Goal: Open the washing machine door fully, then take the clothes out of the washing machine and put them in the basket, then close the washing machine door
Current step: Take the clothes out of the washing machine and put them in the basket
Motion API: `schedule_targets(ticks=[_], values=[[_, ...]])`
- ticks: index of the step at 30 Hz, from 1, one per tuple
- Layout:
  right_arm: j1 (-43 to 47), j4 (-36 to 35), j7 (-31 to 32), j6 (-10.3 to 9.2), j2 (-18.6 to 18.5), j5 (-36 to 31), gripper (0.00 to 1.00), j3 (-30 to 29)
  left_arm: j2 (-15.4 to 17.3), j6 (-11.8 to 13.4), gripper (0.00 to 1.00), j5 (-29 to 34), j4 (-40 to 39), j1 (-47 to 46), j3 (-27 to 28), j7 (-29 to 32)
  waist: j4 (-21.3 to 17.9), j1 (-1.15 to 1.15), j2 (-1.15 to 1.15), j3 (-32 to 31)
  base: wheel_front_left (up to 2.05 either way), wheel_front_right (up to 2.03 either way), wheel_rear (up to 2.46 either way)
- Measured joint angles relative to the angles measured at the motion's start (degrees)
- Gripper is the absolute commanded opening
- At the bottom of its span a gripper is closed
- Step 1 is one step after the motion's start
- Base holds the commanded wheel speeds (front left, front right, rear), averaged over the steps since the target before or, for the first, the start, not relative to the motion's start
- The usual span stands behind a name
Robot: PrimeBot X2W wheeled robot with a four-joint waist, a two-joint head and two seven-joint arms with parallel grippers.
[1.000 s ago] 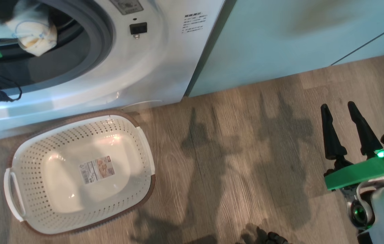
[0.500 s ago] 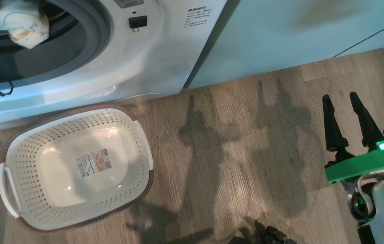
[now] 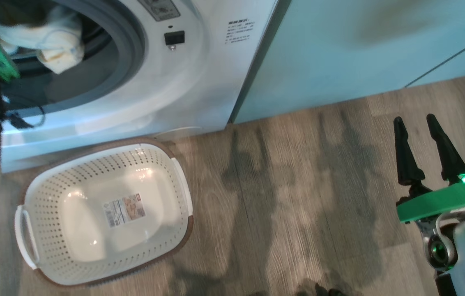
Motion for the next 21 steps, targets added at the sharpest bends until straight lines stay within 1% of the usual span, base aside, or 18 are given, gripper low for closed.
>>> schedule_targets(ticks=[5, 10, 16, 21], values=[[1.4, 0.1, 0.0, 0.00, -0.4, 0.0, 1.00, -0.4, -2.5, -3.0, 0.00, -1.6, 0.8, 4.6, 0.5, -4.4, 0.8, 0.00, 0.00, -2.9, 0.00, 0.00, 0.00], [4.5, 0.5, 0.0, 0.00, -1.0, -0.4, 1.00, -1.5, -5.8, -6.0, 0.00, -2.0, 0.7, 7.0, -0.1, -8.0, 2.3, -0.01, 0.00, -6.2, 0.00, 0.00, 0.00], [6.8, 0.7, 0.0, 0.00, -2.0, -0.5, 1.00, -1.9, -8.5, -9.9, 0.00, -2.0, 0.3, 11.2, -1.6, -10.5, 4.7, -0.01, 0.00, -10.3, 0.00, 0.00, 0.00], [9.3, 1.1, 0.0, 0.00, -2.3, -0.5, 1.00, -2.2, -9.6, -13.4, 0.00, -2.4, -1.4, 15.4, -3.0, -11.8, 6.6, -0.01, 0.00, -14.1, 0.00, 0.00, 0.00]])
